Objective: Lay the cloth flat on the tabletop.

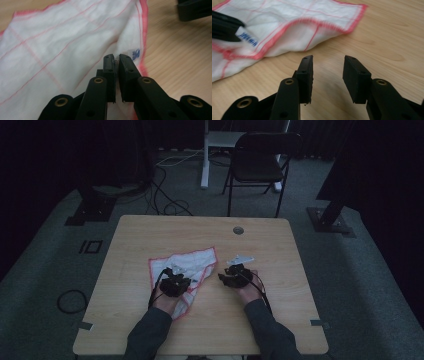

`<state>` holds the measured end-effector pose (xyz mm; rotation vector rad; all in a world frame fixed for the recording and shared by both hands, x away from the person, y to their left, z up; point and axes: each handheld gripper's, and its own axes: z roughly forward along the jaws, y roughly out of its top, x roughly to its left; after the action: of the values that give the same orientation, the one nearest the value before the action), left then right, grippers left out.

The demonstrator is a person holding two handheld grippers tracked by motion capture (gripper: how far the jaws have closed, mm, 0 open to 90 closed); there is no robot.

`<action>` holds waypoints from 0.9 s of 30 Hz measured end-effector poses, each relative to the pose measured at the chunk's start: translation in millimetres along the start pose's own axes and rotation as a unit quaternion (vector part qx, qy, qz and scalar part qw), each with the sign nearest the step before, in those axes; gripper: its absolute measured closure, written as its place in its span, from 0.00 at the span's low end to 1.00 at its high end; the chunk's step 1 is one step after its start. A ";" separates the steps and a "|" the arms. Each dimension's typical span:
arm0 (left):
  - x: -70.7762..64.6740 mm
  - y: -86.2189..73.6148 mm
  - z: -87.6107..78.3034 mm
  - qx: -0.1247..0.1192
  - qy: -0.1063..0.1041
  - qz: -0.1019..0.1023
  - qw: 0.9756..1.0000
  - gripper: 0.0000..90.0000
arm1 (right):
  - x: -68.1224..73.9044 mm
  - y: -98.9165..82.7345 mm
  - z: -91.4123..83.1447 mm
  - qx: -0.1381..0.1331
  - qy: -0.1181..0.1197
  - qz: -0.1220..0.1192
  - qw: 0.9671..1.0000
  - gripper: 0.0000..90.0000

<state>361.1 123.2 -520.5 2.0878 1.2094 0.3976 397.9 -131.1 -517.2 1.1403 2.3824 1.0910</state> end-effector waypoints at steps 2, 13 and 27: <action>2.3 -3.6 1.5 0.004 0.006 0.002 1.000 0.93 | 7.3 0.4 2.7 0.001 0.008 -0.008 1.000 0.67; 11.9 -12.9 -3.8 0.006 0.025 0.005 1.000 0.86 | 44.1 9.4 13.1 -0.008 0.050 -0.041 0.998 0.67; 27.6 -36.2 -29.0 -0.002 0.048 -0.004 0.999 0.80 | 88.3 17.9 28.4 -0.008 0.112 -0.068 0.991 0.63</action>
<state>335.9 170.6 -526.6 2.0797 1.2708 0.5016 365.6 -42.3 -517.5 0.8738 2.5709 1.2479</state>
